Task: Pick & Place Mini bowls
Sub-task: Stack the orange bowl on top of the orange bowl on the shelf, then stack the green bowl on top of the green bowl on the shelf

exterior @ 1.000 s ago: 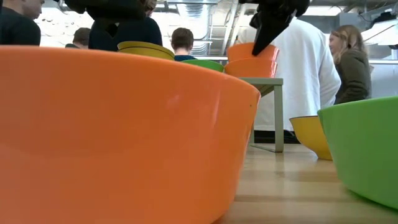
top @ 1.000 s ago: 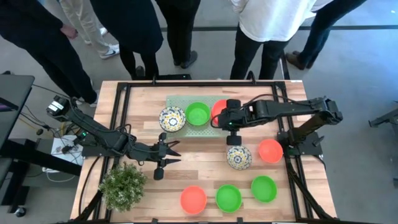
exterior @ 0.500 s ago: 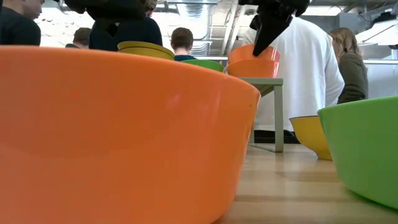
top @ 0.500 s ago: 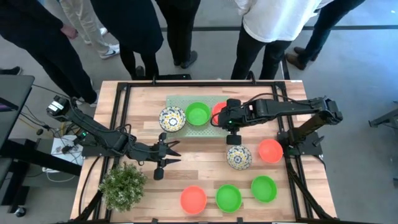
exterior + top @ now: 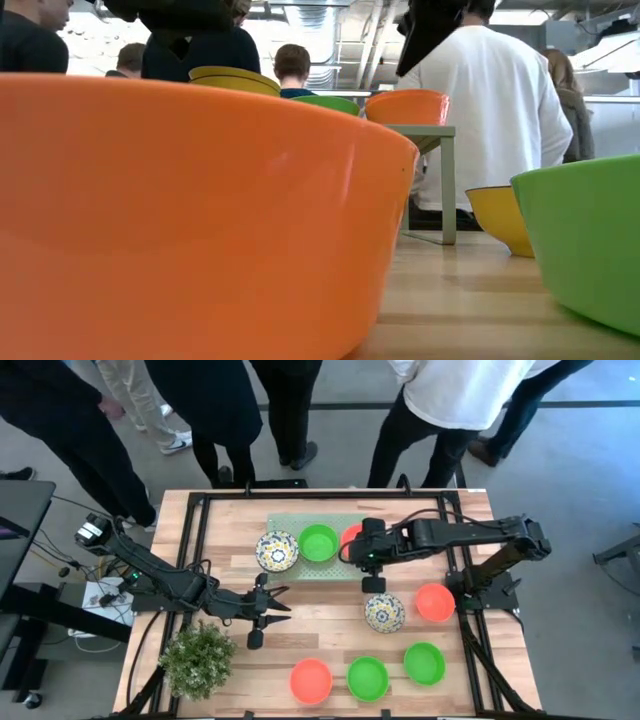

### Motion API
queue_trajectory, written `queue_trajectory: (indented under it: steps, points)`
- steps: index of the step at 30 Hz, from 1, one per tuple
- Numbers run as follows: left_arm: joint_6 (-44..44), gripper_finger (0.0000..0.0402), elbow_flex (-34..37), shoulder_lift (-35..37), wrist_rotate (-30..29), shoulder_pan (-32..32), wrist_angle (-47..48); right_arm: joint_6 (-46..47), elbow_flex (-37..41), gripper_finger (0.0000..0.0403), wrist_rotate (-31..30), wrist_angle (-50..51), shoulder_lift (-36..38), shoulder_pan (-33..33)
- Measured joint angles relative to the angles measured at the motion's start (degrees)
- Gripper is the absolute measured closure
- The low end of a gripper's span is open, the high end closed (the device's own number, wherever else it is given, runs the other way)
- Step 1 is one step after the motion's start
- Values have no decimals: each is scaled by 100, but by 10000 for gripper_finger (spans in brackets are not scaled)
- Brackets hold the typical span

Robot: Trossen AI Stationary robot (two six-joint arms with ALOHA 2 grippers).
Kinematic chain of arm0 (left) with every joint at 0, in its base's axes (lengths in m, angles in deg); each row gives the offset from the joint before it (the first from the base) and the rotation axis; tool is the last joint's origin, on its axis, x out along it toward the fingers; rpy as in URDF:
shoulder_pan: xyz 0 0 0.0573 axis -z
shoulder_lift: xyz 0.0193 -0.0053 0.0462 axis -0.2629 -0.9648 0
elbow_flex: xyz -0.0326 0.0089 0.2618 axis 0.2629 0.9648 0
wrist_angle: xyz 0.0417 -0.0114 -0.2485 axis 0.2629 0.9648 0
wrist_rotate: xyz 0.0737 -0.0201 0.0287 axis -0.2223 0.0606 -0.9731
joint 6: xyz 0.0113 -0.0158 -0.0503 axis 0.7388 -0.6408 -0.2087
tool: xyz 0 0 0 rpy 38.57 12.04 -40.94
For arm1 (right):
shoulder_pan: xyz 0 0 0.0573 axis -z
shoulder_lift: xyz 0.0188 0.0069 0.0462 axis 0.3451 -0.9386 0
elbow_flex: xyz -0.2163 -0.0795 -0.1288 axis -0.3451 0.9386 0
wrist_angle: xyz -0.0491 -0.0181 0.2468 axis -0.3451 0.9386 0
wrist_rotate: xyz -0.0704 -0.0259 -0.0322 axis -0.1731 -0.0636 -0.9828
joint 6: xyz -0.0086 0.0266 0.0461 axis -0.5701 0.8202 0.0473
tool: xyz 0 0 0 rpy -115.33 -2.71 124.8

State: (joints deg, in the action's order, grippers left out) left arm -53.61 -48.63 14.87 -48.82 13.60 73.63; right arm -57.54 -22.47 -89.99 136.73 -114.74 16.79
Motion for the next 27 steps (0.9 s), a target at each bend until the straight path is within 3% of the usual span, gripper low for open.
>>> queue_trajectory:
  steps: [7, 13, 19, 27]
  points:
    - [-15, 316, 0, 0, 0, 2, 0, 215, -616, 341, 158, 388, 9, -430]
    - [-95, 316, 0, 0, 0, 2, 0, 920, -748, 342, 592, 395, 9, -977]
    - [-210, 316, 0, 0, 1, 2, 0, 1657, -310, 342, 1108, 358, 4, -1528]
    - [-210, 316, 0, 0, 0, 1, -21, 2415, 708, 342, 1310, -575, 4, -2146]
